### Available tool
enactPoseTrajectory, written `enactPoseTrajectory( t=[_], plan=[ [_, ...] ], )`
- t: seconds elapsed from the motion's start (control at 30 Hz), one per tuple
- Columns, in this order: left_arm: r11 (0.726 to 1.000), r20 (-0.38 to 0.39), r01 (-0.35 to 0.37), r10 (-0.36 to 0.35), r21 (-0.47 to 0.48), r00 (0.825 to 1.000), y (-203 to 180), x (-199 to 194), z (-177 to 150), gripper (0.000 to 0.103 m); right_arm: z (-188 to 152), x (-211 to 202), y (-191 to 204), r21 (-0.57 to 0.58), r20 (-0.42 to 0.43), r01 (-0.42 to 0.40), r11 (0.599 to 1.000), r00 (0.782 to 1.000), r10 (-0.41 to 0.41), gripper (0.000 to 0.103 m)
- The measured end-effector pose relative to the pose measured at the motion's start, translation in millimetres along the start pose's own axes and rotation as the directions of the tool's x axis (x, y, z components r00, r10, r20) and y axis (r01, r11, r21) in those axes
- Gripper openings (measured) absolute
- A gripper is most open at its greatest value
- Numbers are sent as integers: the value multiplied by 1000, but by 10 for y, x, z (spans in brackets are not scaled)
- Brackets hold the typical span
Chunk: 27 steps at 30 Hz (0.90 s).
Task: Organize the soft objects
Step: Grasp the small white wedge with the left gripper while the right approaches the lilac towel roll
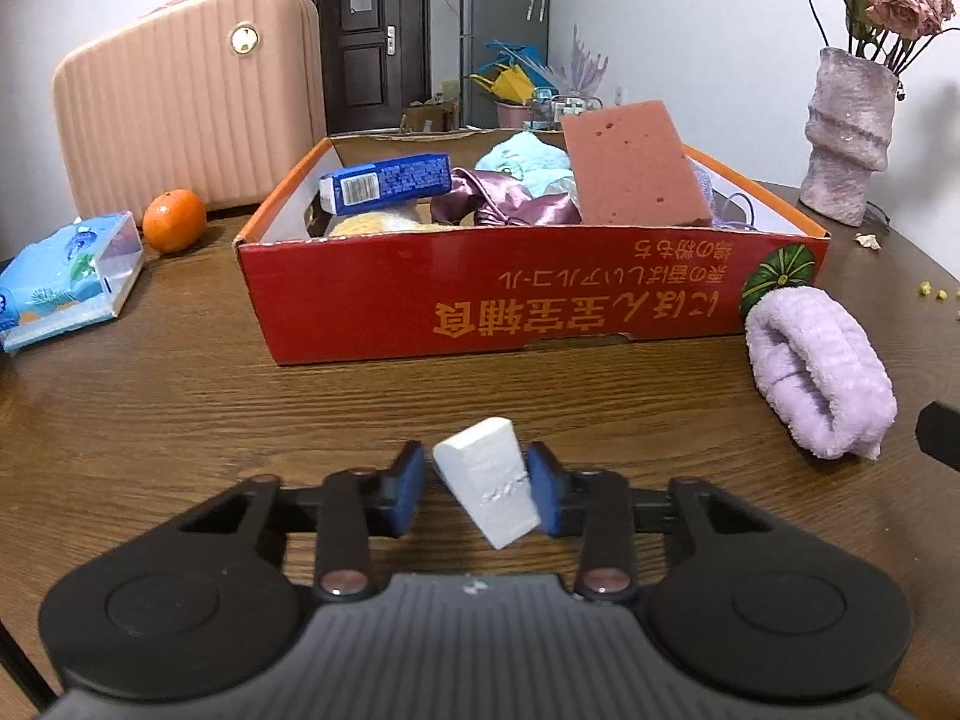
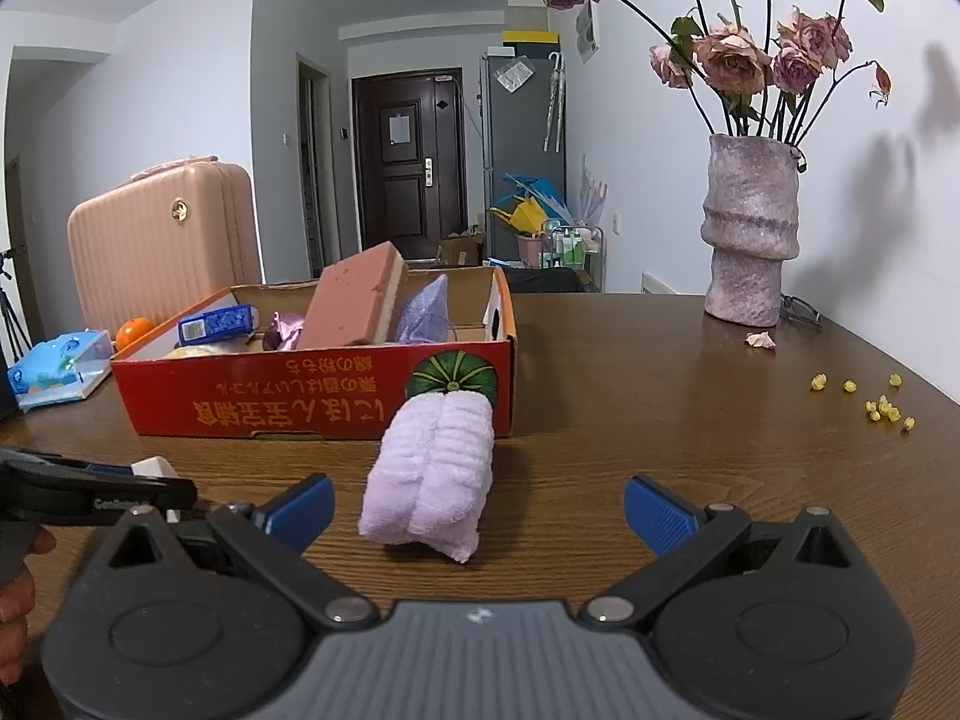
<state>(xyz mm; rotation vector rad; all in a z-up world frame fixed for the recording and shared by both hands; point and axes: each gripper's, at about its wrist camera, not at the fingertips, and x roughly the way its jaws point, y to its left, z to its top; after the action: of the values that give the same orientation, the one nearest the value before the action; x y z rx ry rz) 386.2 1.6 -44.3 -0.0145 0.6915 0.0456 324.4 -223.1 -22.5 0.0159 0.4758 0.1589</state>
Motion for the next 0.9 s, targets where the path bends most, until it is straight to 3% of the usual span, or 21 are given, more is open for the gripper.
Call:
enactPoseTrajectory(
  t=[0.3, 0.9],
  plan=[
    [1000, 13, 2, -2, 0, 1000, 31, -44, -6, 21, -11, 45, -13, 6, -6, 4, 1000, 1000, -4, 103],
    [998, 197, 23, -32, 50, 980, 64, -672, -145, 21, -19, 59, -14, 13, -6, -3, 1000, 1000, 3, 103]
  ],
)
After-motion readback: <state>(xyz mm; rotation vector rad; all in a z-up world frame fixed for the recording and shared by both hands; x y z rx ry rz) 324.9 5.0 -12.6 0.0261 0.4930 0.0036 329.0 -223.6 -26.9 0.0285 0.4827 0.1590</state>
